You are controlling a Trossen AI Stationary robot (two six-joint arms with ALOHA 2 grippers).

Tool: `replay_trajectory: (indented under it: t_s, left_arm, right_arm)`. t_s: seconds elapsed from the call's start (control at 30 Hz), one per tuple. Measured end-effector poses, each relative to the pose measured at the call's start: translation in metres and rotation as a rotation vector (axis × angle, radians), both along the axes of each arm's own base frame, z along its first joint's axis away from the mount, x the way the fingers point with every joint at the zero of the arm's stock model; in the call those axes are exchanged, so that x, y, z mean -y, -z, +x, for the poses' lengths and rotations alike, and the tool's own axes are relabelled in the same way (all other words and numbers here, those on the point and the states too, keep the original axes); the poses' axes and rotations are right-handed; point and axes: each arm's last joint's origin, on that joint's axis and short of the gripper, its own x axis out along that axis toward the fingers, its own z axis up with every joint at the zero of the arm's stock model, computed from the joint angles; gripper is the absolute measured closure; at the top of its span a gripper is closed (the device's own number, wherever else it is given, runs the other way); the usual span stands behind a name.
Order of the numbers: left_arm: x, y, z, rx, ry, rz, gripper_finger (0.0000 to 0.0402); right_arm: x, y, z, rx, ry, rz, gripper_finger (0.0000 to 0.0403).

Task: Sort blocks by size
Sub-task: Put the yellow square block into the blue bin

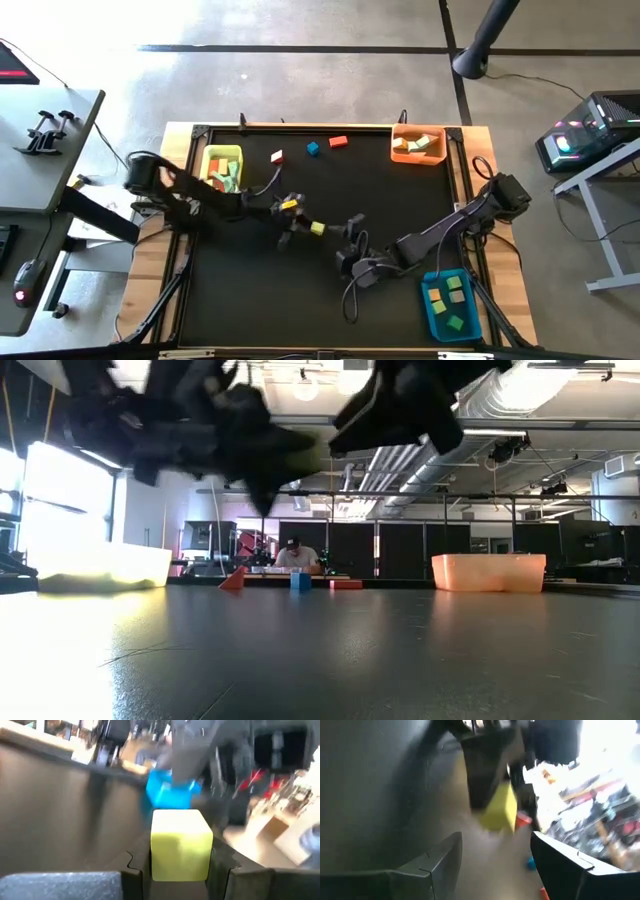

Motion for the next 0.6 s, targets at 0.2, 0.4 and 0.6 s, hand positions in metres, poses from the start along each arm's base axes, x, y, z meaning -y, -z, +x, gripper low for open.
replay_trajectory:
  t_s: [0.2,0.4,0.6]
  left_arm:
    - [0.000,0.007,0.015,0.008,0.017,-0.078,0.0292]
    - [0.001,0.007,0.021,0.027,0.023,-0.109,0.0294]
    - [0.002,0.006,0.022,0.045,0.026,-0.119,0.0291]
  right_arm:
    - [0.003,0.005,0.009,-0.108,-0.108,-0.217,0.0171]
    - [0.007,0.013,0.015,-0.110,-0.082,-0.237,0.0171]
    - [0.008,0.015,0.018,-0.079,-0.059,-0.188,0.0189]
